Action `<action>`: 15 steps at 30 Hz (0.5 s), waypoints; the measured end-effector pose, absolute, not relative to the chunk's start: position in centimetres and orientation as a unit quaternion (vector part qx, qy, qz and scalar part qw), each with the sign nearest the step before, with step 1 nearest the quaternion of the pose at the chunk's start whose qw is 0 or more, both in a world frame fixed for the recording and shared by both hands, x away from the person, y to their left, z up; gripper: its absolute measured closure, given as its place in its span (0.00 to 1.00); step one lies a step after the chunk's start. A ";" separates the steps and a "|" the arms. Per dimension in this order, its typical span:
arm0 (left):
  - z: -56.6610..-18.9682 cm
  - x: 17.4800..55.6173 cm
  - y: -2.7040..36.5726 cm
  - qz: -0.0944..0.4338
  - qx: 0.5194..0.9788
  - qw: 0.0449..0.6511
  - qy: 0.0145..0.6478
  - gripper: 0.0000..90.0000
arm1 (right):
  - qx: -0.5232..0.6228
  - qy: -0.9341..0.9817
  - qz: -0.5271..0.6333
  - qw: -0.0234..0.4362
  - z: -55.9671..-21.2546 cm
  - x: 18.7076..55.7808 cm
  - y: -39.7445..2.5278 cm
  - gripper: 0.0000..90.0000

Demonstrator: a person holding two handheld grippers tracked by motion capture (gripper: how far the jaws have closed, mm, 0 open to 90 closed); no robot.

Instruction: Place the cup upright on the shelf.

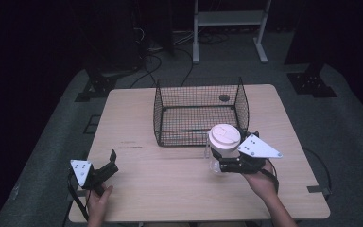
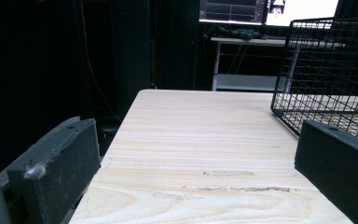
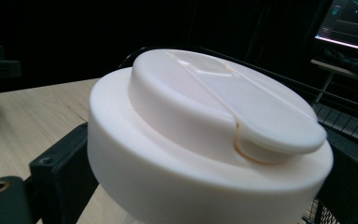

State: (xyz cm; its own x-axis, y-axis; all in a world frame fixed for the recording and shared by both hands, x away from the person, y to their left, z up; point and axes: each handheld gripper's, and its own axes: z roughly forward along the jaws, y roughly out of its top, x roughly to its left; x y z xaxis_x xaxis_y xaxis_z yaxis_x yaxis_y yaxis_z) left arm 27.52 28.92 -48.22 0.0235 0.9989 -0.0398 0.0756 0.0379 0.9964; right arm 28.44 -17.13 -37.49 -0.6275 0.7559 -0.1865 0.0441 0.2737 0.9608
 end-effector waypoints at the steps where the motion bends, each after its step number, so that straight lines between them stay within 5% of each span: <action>1: -48.2 27.5 28.9 0.465 0.515 0.497 0.522 0.00 | 0.274 0.726 0.535 0.334 -37.3 28.6 -17.1 0.06; 15: -48.2 27.5 28.9 0.464 0.515 0.496 0.522 0.00 | 0.264 0.718 0.546 0.341 -33.9 30.3 -16.4 0.06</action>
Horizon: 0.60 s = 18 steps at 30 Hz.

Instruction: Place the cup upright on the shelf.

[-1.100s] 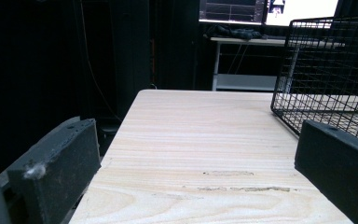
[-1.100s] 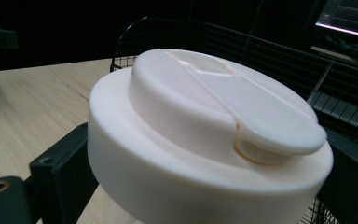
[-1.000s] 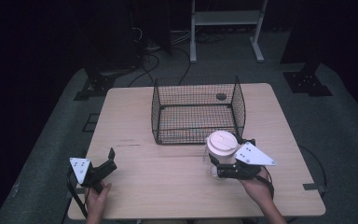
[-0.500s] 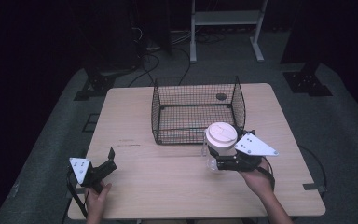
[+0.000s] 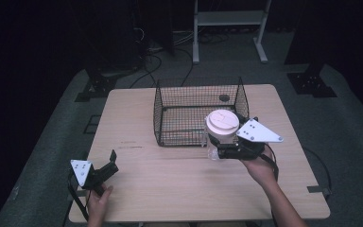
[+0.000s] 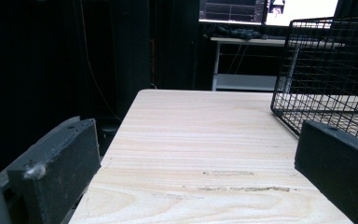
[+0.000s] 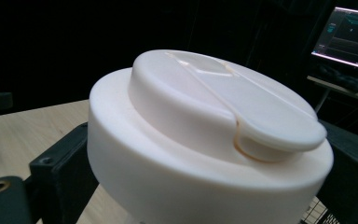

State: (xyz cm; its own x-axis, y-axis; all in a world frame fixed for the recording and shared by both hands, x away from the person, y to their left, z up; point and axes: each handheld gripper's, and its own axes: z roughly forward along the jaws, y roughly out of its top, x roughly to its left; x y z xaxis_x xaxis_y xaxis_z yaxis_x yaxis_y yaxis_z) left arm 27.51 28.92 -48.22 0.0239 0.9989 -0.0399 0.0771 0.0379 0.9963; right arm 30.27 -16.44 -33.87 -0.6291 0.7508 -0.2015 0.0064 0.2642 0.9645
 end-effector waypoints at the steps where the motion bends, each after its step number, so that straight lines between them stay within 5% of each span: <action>1: -48.2 27.5 28.9 0.464 0.515 0.496 0.522 0.00 | 0.264 0.718 0.546 0.341 -33.9 30.3 -16.4 0.06; 18: -48.2 27.5 28.9 0.463 0.513 0.499 0.523 0.00 | 0.265 0.711 0.548 0.353 -31.8 33.2 -15.1 0.06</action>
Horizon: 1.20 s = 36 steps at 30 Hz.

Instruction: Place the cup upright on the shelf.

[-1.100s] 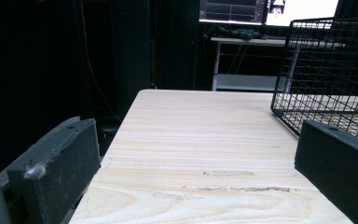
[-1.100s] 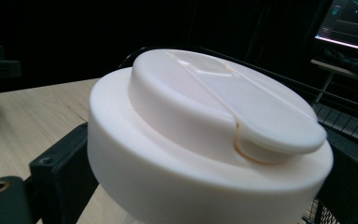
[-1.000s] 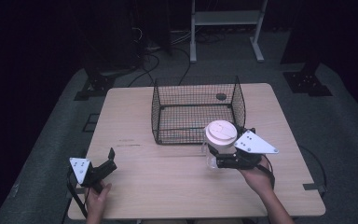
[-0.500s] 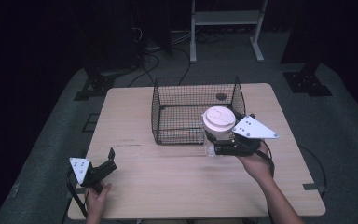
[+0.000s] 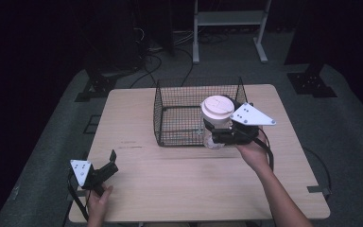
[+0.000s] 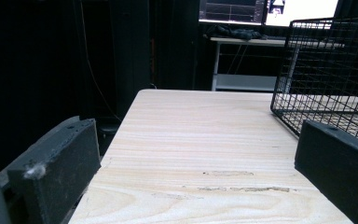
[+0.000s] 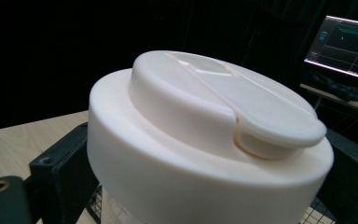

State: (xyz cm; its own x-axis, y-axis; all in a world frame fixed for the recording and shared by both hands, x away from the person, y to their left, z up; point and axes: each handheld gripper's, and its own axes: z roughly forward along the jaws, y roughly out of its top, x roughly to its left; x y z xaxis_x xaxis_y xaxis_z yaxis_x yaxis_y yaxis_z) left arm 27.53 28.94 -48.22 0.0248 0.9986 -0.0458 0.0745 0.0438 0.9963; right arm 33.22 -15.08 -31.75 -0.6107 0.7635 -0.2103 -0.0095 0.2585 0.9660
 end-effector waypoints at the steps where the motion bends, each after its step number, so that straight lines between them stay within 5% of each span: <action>1: -48.2 27.5 28.9 0.463 0.514 0.499 0.522 0.00 | 0.265 0.709 0.549 0.353 -31.7 33.4 -15.0 0.06; 36: -48.2 27.5 29.0 0.461 0.512 0.501 0.524 0.00 | 0.274 0.711 0.531 0.372 -29.9 39.3 -12.8 0.06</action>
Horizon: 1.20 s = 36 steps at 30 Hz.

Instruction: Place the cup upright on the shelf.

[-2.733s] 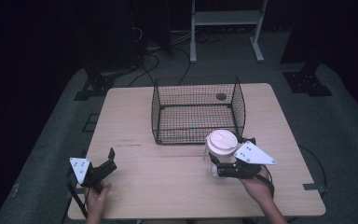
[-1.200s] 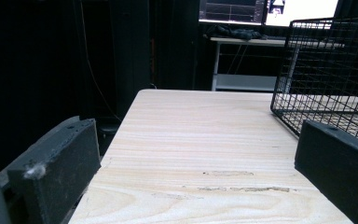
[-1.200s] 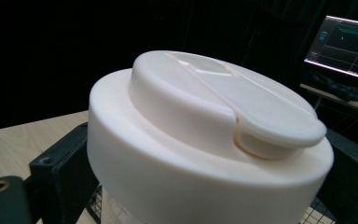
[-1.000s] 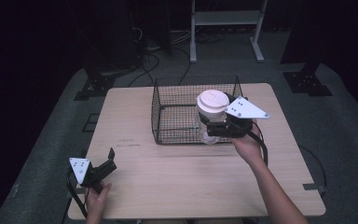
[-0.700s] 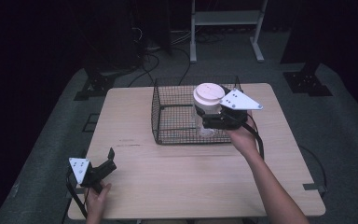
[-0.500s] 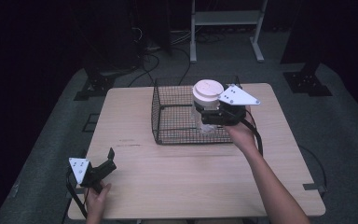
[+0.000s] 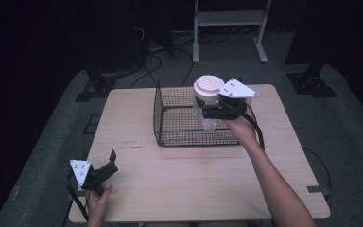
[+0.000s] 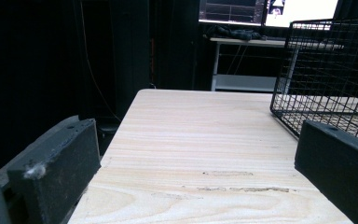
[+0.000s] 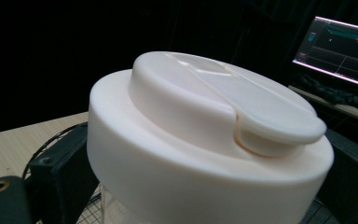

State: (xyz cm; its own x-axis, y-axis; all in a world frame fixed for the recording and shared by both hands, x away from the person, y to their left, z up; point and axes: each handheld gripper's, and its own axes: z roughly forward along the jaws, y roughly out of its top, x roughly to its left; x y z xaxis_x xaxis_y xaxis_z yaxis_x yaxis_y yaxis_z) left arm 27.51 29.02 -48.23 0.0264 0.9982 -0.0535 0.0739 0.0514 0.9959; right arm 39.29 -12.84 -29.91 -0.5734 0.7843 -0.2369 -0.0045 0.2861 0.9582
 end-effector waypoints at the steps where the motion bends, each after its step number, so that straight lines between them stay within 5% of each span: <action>1: -48.2 27.5 29.0 0.461 0.512 0.501 0.524 0.00 | 0.274 0.710 0.530 0.374 -30.0 39.4 -12.8 0.06; 36: -48.2 27.5 29.1 0.460 0.512 0.502 0.524 0.00 | 0.284 0.713 0.520 0.376 -31.1 44.4 -10.3 0.06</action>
State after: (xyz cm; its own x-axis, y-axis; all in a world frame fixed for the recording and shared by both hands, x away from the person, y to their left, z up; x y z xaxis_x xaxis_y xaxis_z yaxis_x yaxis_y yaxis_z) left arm 27.52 29.06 -48.22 0.0289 0.9980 -0.0554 0.0749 0.0531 0.9958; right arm 44.40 -10.27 -31.09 -0.5557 0.7961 -0.2399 0.0147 0.2979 0.9545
